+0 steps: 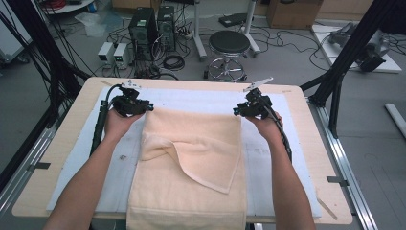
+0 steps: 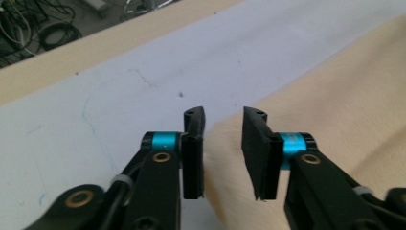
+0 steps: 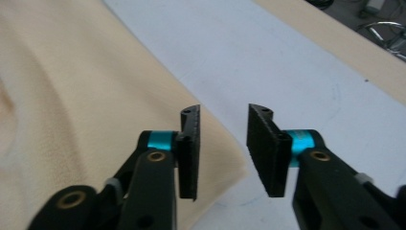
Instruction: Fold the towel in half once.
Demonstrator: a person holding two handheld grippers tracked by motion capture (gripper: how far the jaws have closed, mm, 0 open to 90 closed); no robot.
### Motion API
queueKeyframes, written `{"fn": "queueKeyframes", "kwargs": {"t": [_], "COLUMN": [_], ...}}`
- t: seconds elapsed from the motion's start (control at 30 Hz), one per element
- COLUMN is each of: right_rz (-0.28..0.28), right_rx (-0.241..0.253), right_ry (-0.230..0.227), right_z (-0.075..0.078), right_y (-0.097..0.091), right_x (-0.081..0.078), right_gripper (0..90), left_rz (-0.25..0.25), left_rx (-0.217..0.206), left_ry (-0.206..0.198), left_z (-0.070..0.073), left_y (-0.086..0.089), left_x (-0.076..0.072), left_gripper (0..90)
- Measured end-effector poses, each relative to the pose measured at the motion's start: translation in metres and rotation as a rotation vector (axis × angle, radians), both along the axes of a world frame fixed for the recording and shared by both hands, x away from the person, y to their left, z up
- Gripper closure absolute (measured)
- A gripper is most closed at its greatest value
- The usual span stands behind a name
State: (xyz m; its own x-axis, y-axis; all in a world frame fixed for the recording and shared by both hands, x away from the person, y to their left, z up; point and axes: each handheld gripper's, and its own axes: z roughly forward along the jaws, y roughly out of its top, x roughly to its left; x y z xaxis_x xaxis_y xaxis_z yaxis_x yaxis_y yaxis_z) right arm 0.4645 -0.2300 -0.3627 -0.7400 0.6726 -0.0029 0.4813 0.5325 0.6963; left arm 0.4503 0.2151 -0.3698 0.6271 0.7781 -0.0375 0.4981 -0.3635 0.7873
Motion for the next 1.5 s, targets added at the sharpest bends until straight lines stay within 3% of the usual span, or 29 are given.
{"fn": "queueKeyframes", "kwargs": {"t": [0.2, 0.27, 0.4, 0.5, 0.6, 0.63, 0.73, 0.8, 0.97, 1.07, 1.1, 1.13, 1.23, 1.5], "right_rz": [0.086, 0.114, 0.172, 0.195, 0.213, 0.218, 0.245, 0.276, 0.355, 0.39, 0.4, 0.405, 0.419, 0.407], "right_rx": [0.004, 0.028, 0.012, 0.044, 0.054, 0.036, 0.041, 0.029, 0.011, -0.023, -0.005, 0.005, 0.013, 0.037], "right_ry": [-0.034, -0.035, -0.073, -0.078, -0.076, -0.061, -0.059, -0.048, 0.018, 0.057, 0.04, 0.054, 0.054, 0.022], "right_z": [-0.004, -0.003, -0.001, -0.003, -0.01, -0.014, -0.024, -0.033, -0.055, -0.069, -0.071, -0.07, -0.066, -0.043], "right_y": [0.008, 0.01, 0.012, 0.01, 0.009, 0.011, 0.013, 0.016, 0.02, 0.024, 0.024, 0.022, 0.019, -0.001], "right_x": [-0.03, -0.045, -0.075, -0.1, -0.118, -0.122, -0.133, -0.139, -0.147, -0.149, -0.149, -0.149, -0.149, -0.156], "right_gripper": [57.3, 55.1, 53.3, 51.5, 49.3, 48.5, 47.9, 47.9, 53.7, 62.8, 72.9, 79.7, 85.4, 84.5], "left_rz": [-0.079, -0.114, -0.174, -0.222, -0.248, -0.248, -0.261, -0.279, -0.317, -0.356, -0.366, -0.373, -0.397, -0.446], "left_rx": [-0.061, -0.082, -0.093, -0.124, -0.112, -0.11, -0.091, -0.083, -0.1, -0.112, -0.111, -0.113, -0.108, -0.155], "left_ry": [-0.021, -0.028, -0.05, -0.058, -0.045, -0.038, 0.018, 0.022, 0.059, 0.054, 0.042, 0.029, 0.001, -0.084], "left_z": [-0.004, -0.004, -0.007, -0.011, -0.018, -0.021, -0.028, -0.031, -0.044, -0.047, -0.046, -0.044, -0.037, -0.011], "left_y": [0.01, 0.012, 0.016, 0.021, 0.023, 0.024, 0.023, 0.02, 0.015, 0.015, 0.014, 0.014, 0.016, 0.034], "left_x": [-0.028, -0.04, -0.065, -0.082, -0.093, -0.095, -0.096, -0.096, -0.097, -0.101, -0.103, -0.107, -0.116, -0.152], "left_gripper": [63.6, 62.0, 59.8, 58.9, 55.2, 54.4, 47.7, 46.1, 59.4, 78.5, 83.8, 86.8, 89.2, 89.6]}}
